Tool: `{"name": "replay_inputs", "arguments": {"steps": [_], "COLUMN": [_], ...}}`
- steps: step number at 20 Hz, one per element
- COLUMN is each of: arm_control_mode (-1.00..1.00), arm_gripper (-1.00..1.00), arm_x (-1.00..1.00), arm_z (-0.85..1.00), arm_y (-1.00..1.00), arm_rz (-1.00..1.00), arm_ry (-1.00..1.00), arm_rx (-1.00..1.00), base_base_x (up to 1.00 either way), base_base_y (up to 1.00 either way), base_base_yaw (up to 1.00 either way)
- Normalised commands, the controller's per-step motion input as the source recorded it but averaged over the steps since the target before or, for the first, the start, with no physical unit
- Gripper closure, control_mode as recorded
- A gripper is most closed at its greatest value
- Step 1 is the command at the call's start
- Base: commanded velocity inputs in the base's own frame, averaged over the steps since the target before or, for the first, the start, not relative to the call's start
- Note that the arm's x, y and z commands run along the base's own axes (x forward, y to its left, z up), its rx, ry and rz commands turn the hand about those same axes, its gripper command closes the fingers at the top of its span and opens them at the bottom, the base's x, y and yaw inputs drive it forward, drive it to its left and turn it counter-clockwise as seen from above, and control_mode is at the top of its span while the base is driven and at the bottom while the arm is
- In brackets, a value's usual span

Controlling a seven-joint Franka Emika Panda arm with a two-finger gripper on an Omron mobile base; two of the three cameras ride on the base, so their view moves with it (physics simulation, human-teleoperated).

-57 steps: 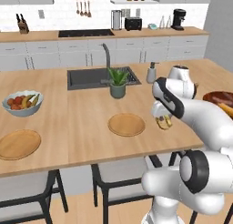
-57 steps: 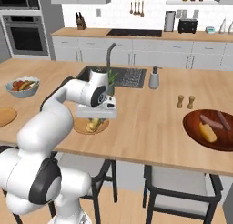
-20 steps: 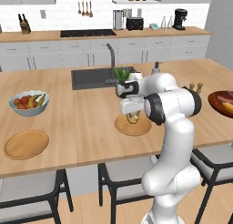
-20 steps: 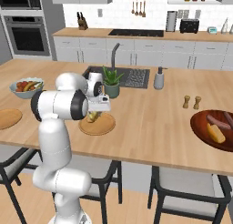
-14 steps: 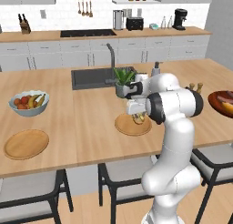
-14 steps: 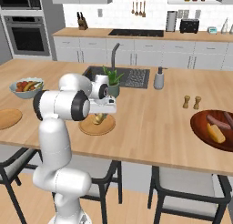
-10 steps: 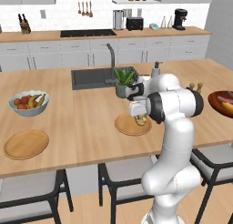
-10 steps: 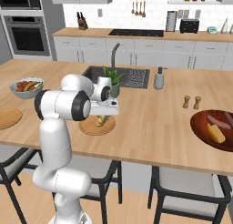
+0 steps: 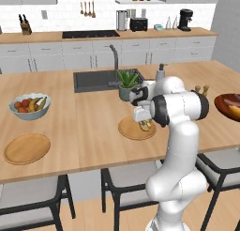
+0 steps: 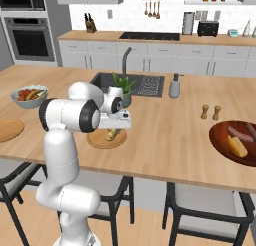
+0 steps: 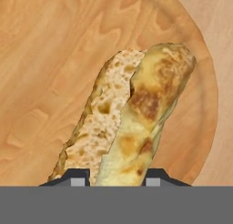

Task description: Place one bun and one sausage from the bowl on each plate.

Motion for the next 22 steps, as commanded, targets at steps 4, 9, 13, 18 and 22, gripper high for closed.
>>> {"name": "replay_inputs", "arguments": {"steps": [4, 9, 13, 18, 22], "arm_control_mode": [-1.00, -1.00, -1.00, -1.00, -1.00], "arm_gripper": [-1.00, -1.00, -1.00, -1.00, -1.00], "arm_x": [0.00, -0.10, -0.38, -0.82, -1.00], "arm_z": [0.05, 0.27, 0.40, 0.64, 0.62], "arm_y": [0.00, 0.00, -0.02, -0.07, -0.24], "arm_rz": [0.00, 0.00, 0.00, 0.02, 0.07], "arm_ry": [0.00, -0.01, -0.04, -0.10, -0.12], "arm_rx": [-0.02, 0.00, 0.00, 0.02, 0.01], "base_base_x": [0.00, 0.00, 0.00, 0.00, 0.00], "base_base_y": [0.00, 0.00, 0.00, 0.00, 0.00], "base_base_yaw": [0.00, 0.00, 0.00, 0.00, 0.00]}}
